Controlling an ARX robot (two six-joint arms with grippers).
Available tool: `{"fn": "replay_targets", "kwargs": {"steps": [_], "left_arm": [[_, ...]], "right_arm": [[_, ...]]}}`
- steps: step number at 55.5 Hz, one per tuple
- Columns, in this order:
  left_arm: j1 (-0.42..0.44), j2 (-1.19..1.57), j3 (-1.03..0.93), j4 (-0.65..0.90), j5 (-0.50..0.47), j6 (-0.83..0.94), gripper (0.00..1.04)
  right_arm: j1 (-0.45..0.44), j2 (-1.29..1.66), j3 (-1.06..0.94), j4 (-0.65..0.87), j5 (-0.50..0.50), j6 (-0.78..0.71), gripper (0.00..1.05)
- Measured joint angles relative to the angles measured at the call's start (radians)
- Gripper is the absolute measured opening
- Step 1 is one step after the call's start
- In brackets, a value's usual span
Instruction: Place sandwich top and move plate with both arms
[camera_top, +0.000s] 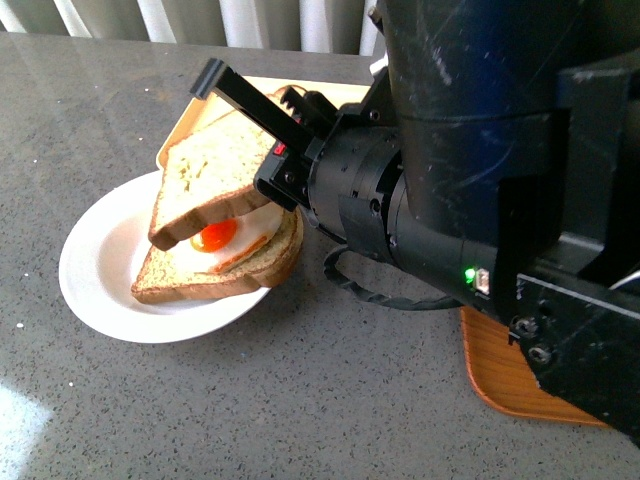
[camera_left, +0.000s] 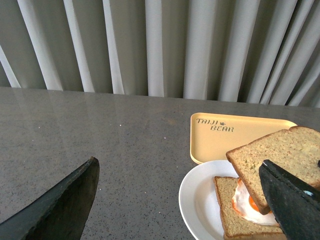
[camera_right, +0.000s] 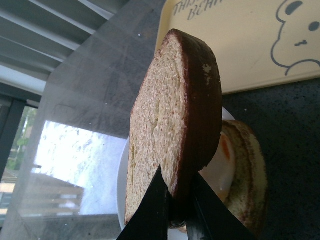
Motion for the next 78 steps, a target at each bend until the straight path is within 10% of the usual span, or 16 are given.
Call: {"fn": "replay_targets", "kwargs": {"steps": [23, 56, 78], "left_arm": [[0.0, 0.0, 0.0, 0.0, 0.0, 0.0, 0.96], [0.0, 0.0, 0.0, 0.0, 0.0, 0.0, 0.96], [0.0, 0.0, 0.0, 0.0, 0.0, 0.0, 0.96]], "right_arm": [[0.027, 0.053, 0.004, 0.013, 0.039, 0.023, 0.03], [0.036, 0.058, -0.032, 0.027, 0.03, 0.042, 0.97], [0.024, 0.018, -0.1, 0.032, -0.001, 0.041, 0.96]]}}
